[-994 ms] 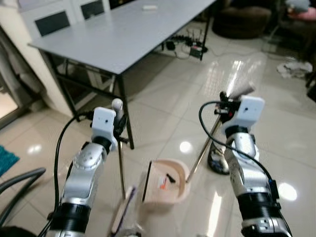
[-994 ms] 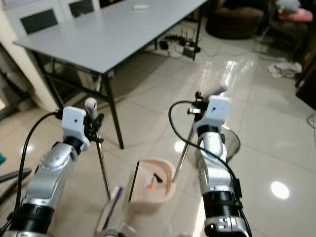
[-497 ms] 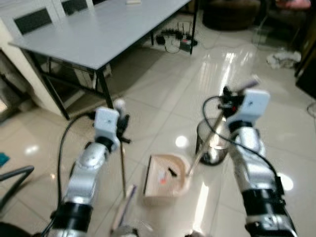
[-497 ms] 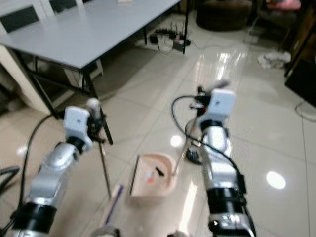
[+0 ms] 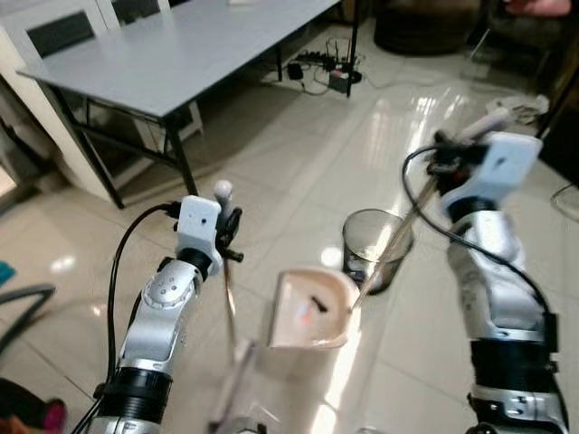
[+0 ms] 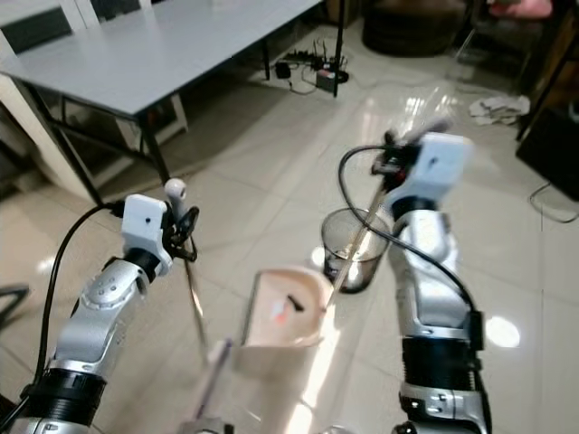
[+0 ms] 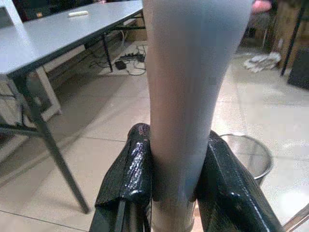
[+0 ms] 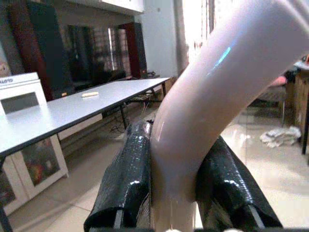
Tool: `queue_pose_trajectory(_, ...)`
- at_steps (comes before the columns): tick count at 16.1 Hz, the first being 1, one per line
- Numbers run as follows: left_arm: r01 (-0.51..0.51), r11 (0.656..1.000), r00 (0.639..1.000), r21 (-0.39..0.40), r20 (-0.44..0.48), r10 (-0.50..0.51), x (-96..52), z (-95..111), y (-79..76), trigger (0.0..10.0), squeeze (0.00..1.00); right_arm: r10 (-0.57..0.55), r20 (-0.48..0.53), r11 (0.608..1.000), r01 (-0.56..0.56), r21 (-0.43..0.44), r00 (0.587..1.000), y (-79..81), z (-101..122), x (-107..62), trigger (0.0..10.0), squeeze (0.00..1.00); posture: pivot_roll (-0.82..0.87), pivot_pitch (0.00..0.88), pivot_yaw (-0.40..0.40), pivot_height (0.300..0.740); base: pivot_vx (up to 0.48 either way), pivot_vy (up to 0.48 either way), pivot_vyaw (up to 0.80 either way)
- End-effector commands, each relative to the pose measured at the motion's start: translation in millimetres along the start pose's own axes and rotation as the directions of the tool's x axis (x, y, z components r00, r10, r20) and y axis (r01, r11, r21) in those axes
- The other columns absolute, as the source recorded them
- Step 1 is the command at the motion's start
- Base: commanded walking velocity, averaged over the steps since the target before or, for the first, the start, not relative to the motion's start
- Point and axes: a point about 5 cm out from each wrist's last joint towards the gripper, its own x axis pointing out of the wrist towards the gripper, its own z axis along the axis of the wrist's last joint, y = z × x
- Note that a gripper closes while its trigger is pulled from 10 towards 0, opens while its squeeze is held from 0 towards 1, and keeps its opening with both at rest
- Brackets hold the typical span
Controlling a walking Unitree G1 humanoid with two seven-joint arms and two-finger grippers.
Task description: Sweep floor
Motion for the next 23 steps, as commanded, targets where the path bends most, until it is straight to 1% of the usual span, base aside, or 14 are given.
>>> queue_pose_trajectory(1,-0.017,1.000,0.999,0.024,0.028,0.016,-0.5,7.0,6.4,10.0,0.00,0.031,0.075,0.999,-0.034,0.029,0.997,12.2,24.8,5.2,10.0,0.00,0.03,0.025,0.047,0.740,0.000,-0.277,0.00)
queue_pose_trajectory(4,-0.019,1.000,0.999,0.022,0.041,0.018,-0.2,9.0,5.5,10.0,0.00,0.044,0.099,0.999,-0.047,0.024,0.994,14.8,38.8,4.6,10.0,0.00,0.02,0.019,0.046,0.740,0.000,-0.184,0.00)
queue_pose_trajectory(5,-0.021,1.000,0.999,0.017,0.049,0.021,0.2,11.2,5.5,10.0,0.00,0.042,0.100,0.999,-0.045,0.027,0.994,14.1,42.8,5.0,10.0,0.00,0.02,0.014,0.047,0.740,0.000,0.000,0.00)
queue_pose_trajectory(6,-0.017,1.000,0.998,-0.004,0.056,0.017,0.8,13.8,5.2,10.0,0.00,0.040,0.107,0.999,-0.043,0.022,0.993,13.1,46.6,5.8,10.0,0.00,0.01,0.006,0.047,0.740,0.000,0.000,0.00)
queue_pose_trajectory(7,-0.008,1.000,0.998,0.012,0.067,0.007,1.5,17.4,4.0,10.0,0.00,0.038,0.109,0.999,-0.040,0.014,0.993,11.7,49.8,6.8,10.0,0.00,0.01,0.002,0.045,0.740,0.000,0.000,0.00)
queue_pose_trajectory(10,-0.005,1.000,0.995,0.004,0.099,0.004,3.7,22.1,1.2,10.0,0.00,0.027,0.127,0.999,-0.031,0.032,0.991,8.1,58.3,8.5,10.0,0.00,0.01,0.000,0.036,0.740,0.000,0.000,0.00)
queue_pose_trajectory(13,-0.005,1.000,0.995,-0.003,0.099,0.005,3.0,22.3,0.4,10.0,0.00,0.024,0.151,0.999,-0.031,0.043,0.988,4.6,68.6,12.9,10.0,0.00,0.02,0.000,0.028,0.740,0.000,0.000,-0.69)
queue_pose_trajectory(15,-0.015,1.000,0.995,-0.004,0.099,0.015,2.6,22.1,2.8,10.0,0.00,0.016,0.161,0.999,-0.024,0.048,0.987,2.1,72.8,16.5,10.0,0.00,0.01,0.000,0.025,0.740,0.000,0.000,-0.75)
queue_pose_trajectory(16,-0.034,0.999,0.994,-0.005,0.099,0.034,2.6,22.1,6.8,10.0,0.00,0.008,0.174,0.998,-0.018,0.055,0.985,-1.5,77.7,21.1,10.0,0.00,0.01,0.000,0.025,0.740,0.000,0.000,0.00)
queue_pose_trajectory(21,-0.033,0.999,0.995,0.007,0.098,0.032,3.2,21.8,7.1,10.0,0.00,-0.011,0.176,0.998,0.001,0.061,0.984,-7.4,79.1,22.8,10.0,0.00,0.01,0.000,0.024,0.740,0.303,0.000,0.00)
queue_pose_trajectory(23,-0.031,1.000,0.994,0.005,0.102,0.030,3.7,22.8,7.1,10.0,0.00,-0.041,0.190,0.997,0.026,0.078,0.981,-12.0,81.2,21.1,10.0,0.00,0.01,0.000,0.030,0.740,0.343,0.000,0.00)
